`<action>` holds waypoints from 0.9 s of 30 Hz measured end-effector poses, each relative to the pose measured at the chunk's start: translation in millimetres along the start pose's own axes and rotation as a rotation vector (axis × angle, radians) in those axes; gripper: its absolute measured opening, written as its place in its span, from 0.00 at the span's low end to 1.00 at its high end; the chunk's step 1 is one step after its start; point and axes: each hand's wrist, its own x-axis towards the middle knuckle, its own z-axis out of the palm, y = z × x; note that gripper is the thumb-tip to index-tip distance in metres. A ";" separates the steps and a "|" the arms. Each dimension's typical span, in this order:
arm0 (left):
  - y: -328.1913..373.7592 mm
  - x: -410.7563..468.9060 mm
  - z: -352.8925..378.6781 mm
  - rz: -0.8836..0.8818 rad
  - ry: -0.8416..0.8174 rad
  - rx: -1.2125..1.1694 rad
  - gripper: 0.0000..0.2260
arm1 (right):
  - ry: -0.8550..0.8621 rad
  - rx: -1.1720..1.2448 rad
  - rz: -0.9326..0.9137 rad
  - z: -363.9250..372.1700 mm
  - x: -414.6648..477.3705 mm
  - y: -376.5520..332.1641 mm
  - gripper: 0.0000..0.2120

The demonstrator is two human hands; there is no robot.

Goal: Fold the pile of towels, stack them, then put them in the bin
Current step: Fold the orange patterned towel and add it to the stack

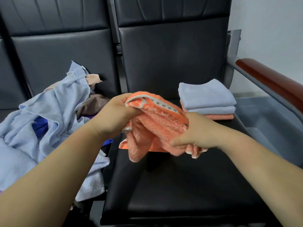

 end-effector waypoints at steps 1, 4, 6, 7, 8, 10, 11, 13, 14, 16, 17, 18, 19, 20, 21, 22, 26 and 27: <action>0.5 -0.6 -1.5 -0.016 -0.012 0.026 0.17 | 0.015 -0.107 0.035 0.2 2.7 2.6 0.15; 0.3 -4.3 -1.7 -0.043 -0.173 0.570 0.17 | 0.159 -0.427 0.036 -1.2 11.3 10.1 0.05; -3.4 -4.2 5.6 -0.091 -0.243 0.914 0.11 | 0.280 -0.515 -0.008 -4.6 14.5 11.4 0.05; -5.7 -2.9 7.7 -0.103 -0.228 0.971 0.10 | 0.301 -0.459 -0.032 -6.1 15.2 10.6 0.04; -9.4 -1.2 6.4 -0.104 -0.186 0.964 0.09 | 0.293 -0.364 -0.047 -7.4 15.3 10.0 0.05; -15.4 0.0 0.7 -0.082 -0.110 0.765 0.04 | 0.263 -0.216 -0.109 -10.1 17.1 12.4 0.06; -16.1 -1.1 -0.6 -0.076 -0.085 0.617 0.07 | 0.243 -0.141 -0.133 -10.3 17.3 13.6 0.08; -16.2 -2.1 -2.3 -0.081 -0.040 0.306 0.14 | 0.186 0.007 -0.188 -8.6 14.5 12.5 0.11; -14.8 -1.1 -1.1 -0.079 -0.022 0.171 0.17 | 0.160 0.040 -0.193 -9.0 13.1 11.6 0.14; -10.4 1.3 2.9 -0.068 0.011 -0.051 0.19 | 0.056 0.038 -0.158 -7.5 7.7 7.4 0.15; -7.7 2.1 4.7 -0.060 0.015 -0.131 0.20 | 0.006 0.012 -0.111 -5.5 5.1 5.1 0.13; -4.5 2.6 5.7 -0.048 0.000 -0.178 0.19 | -0.001 -0.062 -0.067 -2.6 3.1 2.7 0.10; -2.2 1.4 6.6 -0.039 -0.048 -0.190 0.19 | 0.046 -0.211 -0.055 -0.2 3.9 2.4 0.08; -1.7 -0.1 7.0 -0.044 -0.109 -0.138 0.19 | 0.131 -0.400 -0.068 0.9 5.2 1.7 0.07; -0.5 -2.6 8.5 -0.047 -0.175 0.002 0.19 | 0.215 -0.556 -0.090 1.1 7.4 2.0 0.05; -2.7 -2.9 8.8 -0.049 -0.217 0.234 0.20 | 0.293 -0.652 -0.111 1.2 8.6 1.6 0.04; -9.7 2.8 13.3 -0.067 -0.207 1.070 0.11 | 0.332 -0.453 -0.139 -5.9 15.0 10.3 0.05; -10.6 3.3 13.2 -0.064 -0.167 1.105 0.05 | 0.272 -0.345 -0.137 -6.9 14.4 12.3 0.05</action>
